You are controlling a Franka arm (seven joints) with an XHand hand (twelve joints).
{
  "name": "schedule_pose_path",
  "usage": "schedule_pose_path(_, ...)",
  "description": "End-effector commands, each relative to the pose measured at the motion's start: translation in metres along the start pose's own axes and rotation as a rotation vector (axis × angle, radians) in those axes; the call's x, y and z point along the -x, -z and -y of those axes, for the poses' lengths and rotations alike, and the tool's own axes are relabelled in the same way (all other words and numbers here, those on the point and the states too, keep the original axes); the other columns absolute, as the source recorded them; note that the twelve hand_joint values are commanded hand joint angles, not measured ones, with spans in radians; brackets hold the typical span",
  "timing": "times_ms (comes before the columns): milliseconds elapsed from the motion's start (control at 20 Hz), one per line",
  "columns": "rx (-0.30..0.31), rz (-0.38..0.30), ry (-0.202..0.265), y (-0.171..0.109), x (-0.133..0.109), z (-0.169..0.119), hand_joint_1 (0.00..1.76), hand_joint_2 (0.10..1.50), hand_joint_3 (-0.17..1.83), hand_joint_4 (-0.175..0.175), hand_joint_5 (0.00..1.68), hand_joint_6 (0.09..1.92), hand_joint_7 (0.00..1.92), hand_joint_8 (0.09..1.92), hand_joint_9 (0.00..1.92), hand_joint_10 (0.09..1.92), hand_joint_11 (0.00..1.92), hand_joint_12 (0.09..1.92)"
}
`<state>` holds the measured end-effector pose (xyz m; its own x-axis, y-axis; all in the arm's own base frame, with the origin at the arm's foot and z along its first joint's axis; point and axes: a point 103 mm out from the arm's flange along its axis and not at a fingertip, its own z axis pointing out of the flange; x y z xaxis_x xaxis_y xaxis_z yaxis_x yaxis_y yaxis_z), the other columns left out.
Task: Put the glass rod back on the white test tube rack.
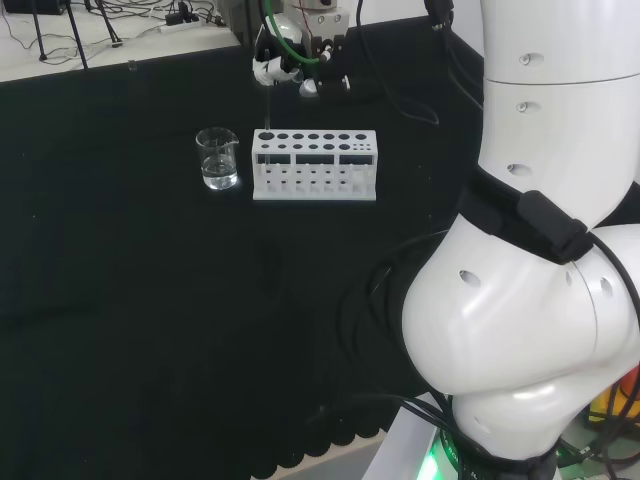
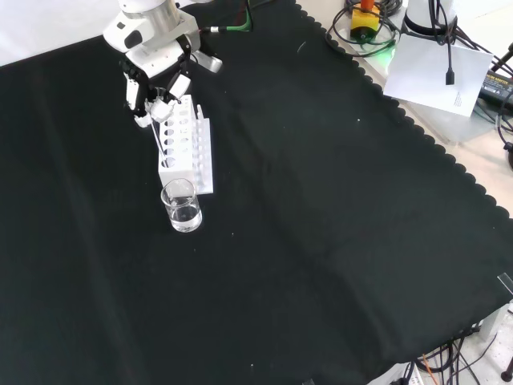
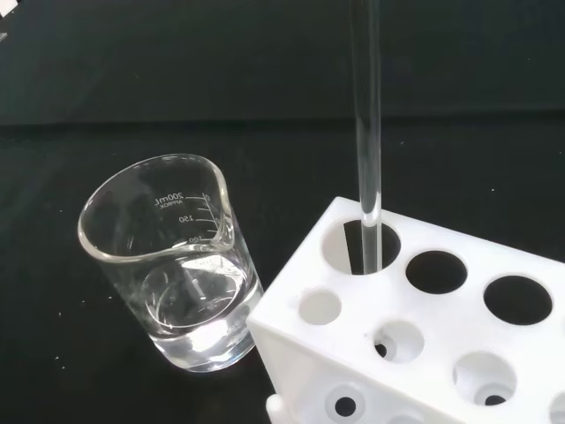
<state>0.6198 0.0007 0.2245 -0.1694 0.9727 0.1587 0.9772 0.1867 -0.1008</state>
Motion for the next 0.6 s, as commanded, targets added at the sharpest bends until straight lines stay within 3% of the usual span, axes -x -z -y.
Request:
schedule_pose_path(50,-0.005,0.007,-0.002,0.003,0.005,0.003,1.30,1.14,-0.17,-0.175,1.07,0.64,1.15,1.03,1.68,0.97,1.71,0.79)
schedule_pose_path(150,0.001,0.017,0.002,0.006,0.005,0.005,1.34,1.09,-0.17,-0.175,1.02,0.71,1.26,0.72,1.74,0.90,1.78,0.78)
schedule_pose_path(200,0.006,0.029,0.004,0.008,0.005,0.006,1.39,1.03,-0.17,-0.175,0.93,0.81,1.23,0.69,1.76,0.87,1.82,0.79)
schedule_pose_path(300,0.014,0.044,0.003,0.012,0.005,0.009,1.44,0.94,-0.17,-0.175,0.68,0.92,1.06,0.76,1.79,0.85,1.89,0.88)
schedule_pose_path(400,0.010,0.045,0.001,0.014,0.005,0.010,1.46,0.90,-0.17,-0.175,0.50,0.89,0.94,0.80,1.81,0.84,1.91,0.96)
schedule_pose_path(600,0.005,0.047,0.002,0.017,0.005,0.014,1.47,0.88,-0.17,-0.175,0.39,0.77,0.85,0.80,1.82,0.82,1.92,1.04)
